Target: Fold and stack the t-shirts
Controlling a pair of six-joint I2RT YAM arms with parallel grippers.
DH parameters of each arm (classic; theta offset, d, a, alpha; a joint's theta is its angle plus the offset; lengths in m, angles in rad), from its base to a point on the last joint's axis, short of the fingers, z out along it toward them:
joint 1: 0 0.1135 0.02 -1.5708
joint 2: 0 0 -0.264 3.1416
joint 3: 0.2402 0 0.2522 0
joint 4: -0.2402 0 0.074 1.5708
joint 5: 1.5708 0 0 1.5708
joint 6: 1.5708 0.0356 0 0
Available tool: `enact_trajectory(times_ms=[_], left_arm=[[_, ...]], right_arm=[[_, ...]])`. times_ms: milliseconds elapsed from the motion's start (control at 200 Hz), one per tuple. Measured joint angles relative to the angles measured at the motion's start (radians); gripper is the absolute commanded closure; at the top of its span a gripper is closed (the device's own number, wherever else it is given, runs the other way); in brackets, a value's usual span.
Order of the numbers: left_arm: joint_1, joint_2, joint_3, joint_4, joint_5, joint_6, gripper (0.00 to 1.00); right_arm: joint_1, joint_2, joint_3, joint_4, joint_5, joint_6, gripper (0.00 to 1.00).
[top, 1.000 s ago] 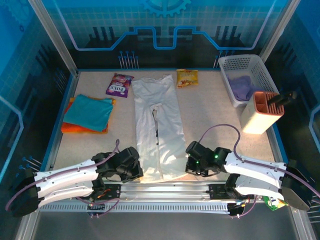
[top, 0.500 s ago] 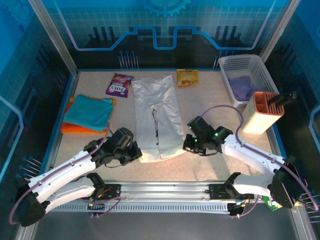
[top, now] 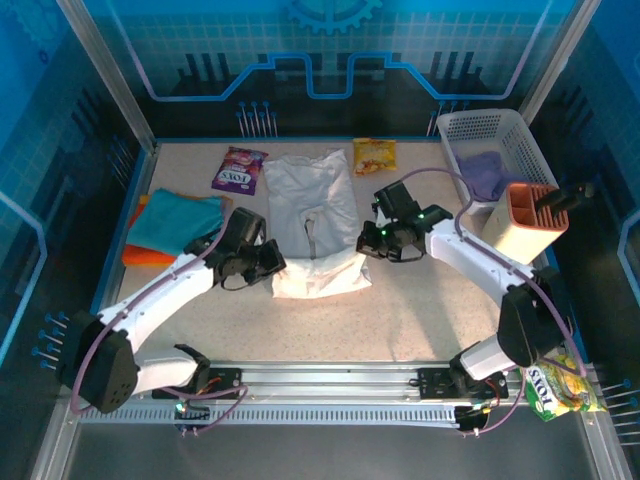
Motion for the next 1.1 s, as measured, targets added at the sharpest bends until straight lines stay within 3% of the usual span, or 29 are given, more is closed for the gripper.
enact_trajectory(times_ms=[485,1101], left_arm=[[0.180,0.274,0.152,0.128,0.142,0.127,1.00],[0.265,0.507,0.199,0.283,0.225,0.137,1.00]], right_arm=[[-0.098,0.258,0.239,0.001,-0.087,-0.063,1.00],[-0.158,0.528,0.445,0.024,-0.146,-0.110,0.94]])
